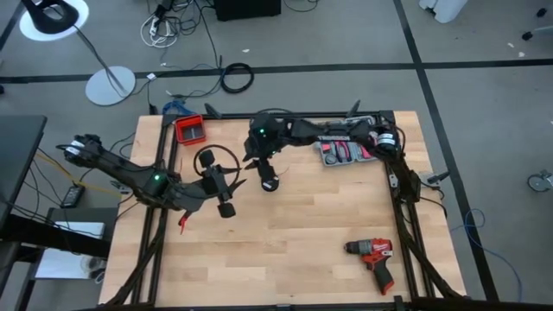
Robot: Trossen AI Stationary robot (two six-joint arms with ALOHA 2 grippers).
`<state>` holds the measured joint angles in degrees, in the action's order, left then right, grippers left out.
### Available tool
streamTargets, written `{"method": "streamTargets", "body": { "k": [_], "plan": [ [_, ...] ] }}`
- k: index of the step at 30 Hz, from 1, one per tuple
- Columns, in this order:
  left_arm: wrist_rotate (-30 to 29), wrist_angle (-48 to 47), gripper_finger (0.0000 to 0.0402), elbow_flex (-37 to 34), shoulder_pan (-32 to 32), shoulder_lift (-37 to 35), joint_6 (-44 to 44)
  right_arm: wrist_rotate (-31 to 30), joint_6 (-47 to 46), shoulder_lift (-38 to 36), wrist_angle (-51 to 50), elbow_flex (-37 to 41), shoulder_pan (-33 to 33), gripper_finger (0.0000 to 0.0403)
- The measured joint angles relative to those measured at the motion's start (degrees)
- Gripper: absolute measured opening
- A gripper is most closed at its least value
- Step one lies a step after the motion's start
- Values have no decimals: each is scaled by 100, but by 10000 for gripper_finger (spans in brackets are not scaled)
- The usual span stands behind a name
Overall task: Coil cords
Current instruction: Uncoil the red wire from the black spool
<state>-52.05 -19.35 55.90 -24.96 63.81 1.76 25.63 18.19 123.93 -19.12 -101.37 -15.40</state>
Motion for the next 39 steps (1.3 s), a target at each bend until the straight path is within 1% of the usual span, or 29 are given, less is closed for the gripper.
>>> {"method": "streamTargets", "body": {
  "k": [4,7,11,16,20,23,25,28,31,36,39],
  "plan": [
    [-220,-142,152,-2,-142,-37,128,404,4,81,304,124,31,124],
    [-389,-330,152,2,-199,-66,330,594,-124,-9,736,491,32,118],
    [-397,-463,152,0,-222,-68,603,756,-479,-87,1664,1068,31,113],
    [-409,-501,152,0,-259,-68,750,655,-601,-188,2360,1869,40,112],
    [-421,-508,152,0,-259,-66,763,436,-687,-698,3066,2645,42,112],
    [-451,-505,152,0,-258,-66,761,213,-796,-1092,3395,3249,42,112],
    [-488,-503,152,0,-259,-66,758,16,-750,-1366,3433,3617,42,112],
    [-492,-483,152,0,-255,-66,758,-528,-321,-1650,3459,4090,102,112],
    [-492,-482,152,0,-254,-66,758,-1223,219,-1708,3429,4473,287,112],
    [-494,-494,152,0,-255,-66,780,-2239,1077,-1763,3505,4762,679,112],
    [-498,-515,152,0,-255,-66,784,-2685,1418,-1759,3518,4780,918,112]
  ]
}}
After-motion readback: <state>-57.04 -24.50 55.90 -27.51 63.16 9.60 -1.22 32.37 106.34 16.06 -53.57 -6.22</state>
